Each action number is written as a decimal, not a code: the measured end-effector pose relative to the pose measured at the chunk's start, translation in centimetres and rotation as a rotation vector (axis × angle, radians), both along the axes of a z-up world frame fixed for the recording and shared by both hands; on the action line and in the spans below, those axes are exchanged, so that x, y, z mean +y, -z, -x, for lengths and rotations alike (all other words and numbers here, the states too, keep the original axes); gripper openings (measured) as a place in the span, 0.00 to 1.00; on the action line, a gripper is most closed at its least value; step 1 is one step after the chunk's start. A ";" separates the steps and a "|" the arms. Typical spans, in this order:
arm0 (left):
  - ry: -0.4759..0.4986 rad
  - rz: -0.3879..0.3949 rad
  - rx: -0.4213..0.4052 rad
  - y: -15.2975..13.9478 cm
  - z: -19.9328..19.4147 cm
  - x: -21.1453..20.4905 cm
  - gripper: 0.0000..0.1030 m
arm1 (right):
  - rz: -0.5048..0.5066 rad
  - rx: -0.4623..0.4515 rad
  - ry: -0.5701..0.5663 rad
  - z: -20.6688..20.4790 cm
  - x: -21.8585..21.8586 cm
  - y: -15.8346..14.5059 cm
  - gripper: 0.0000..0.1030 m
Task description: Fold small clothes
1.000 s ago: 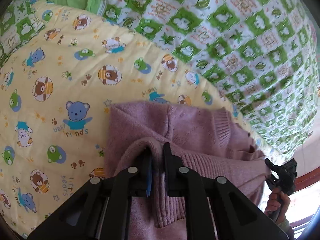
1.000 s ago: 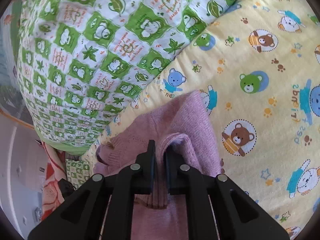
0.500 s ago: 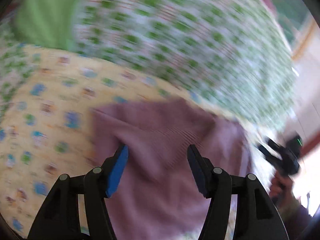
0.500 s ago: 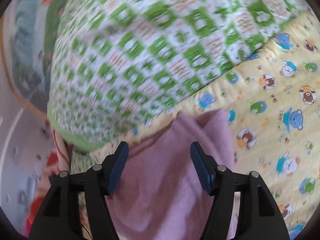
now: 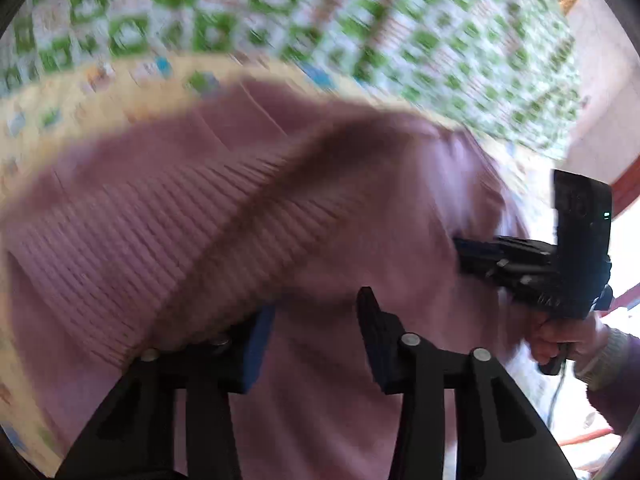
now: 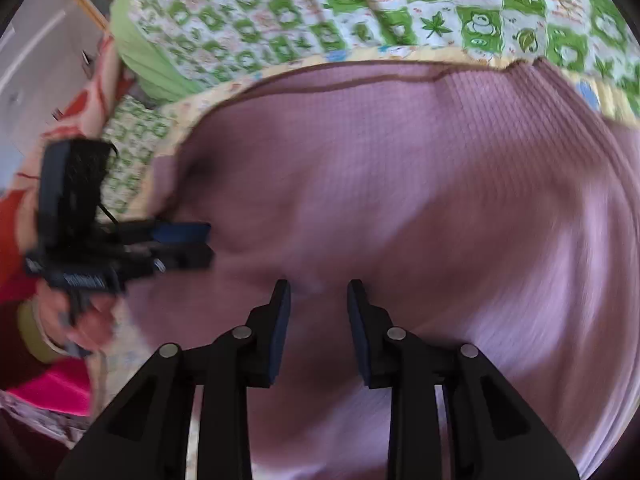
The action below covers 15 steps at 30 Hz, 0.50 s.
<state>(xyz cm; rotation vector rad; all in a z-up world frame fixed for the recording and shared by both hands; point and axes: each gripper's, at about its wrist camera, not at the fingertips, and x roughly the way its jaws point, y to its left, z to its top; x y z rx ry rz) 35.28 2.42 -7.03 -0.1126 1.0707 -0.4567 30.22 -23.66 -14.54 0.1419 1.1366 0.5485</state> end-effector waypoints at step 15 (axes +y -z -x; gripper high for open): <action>-0.289 -0.129 -0.070 -1.3 -4.7 9.7 0.26 | 0.065 -0.132 0.530 -6.2 -9.7 -2.4 0.17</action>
